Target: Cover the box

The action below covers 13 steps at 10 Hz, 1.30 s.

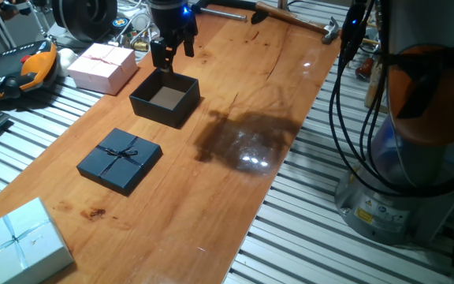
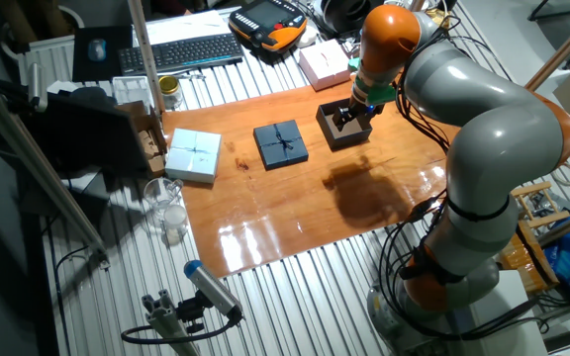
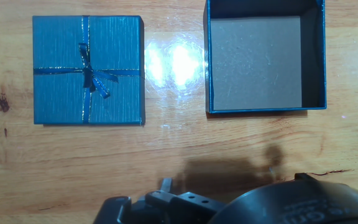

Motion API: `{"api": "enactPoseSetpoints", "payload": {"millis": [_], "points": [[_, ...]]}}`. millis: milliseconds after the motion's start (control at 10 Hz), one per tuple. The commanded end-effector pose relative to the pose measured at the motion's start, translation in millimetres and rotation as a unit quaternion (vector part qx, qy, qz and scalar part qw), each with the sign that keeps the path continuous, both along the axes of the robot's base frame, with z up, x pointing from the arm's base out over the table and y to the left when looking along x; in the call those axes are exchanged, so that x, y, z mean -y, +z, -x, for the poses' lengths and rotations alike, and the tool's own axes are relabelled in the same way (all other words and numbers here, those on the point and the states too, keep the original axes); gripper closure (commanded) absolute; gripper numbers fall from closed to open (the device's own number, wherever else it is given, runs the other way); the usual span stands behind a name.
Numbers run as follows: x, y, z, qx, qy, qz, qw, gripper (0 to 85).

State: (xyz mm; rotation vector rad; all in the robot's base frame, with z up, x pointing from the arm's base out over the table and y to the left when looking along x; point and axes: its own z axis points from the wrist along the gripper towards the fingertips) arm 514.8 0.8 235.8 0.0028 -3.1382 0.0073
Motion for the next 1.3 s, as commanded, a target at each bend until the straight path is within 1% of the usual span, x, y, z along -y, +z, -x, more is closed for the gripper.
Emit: {"api": "enactPoseSetpoints", "payload": {"millis": [0, 200, 500, 800, 1100, 1200], "points": [[-0.1, 0.8, -0.3, -0.019, 0.0, 0.017, 0.9997, 85.0], [-1.1, 4.3, 0.2, -0.02, -0.001, 0.018, 0.9996, 85.0], [-1.3, 3.7, 0.2, -0.019, 0.0, 0.019, 0.9996, 85.0], [-2.4, 2.3, -0.9, -0.017, 0.0, 0.017, 0.9997, 85.0], [-7.4, -0.3, -2.2, -0.016, -0.004, 0.016, 0.9997, 85.0], [-11.4, -1.6, -3.3, -0.016, -0.006, 0.016, 0.9997, 85.0]]}}
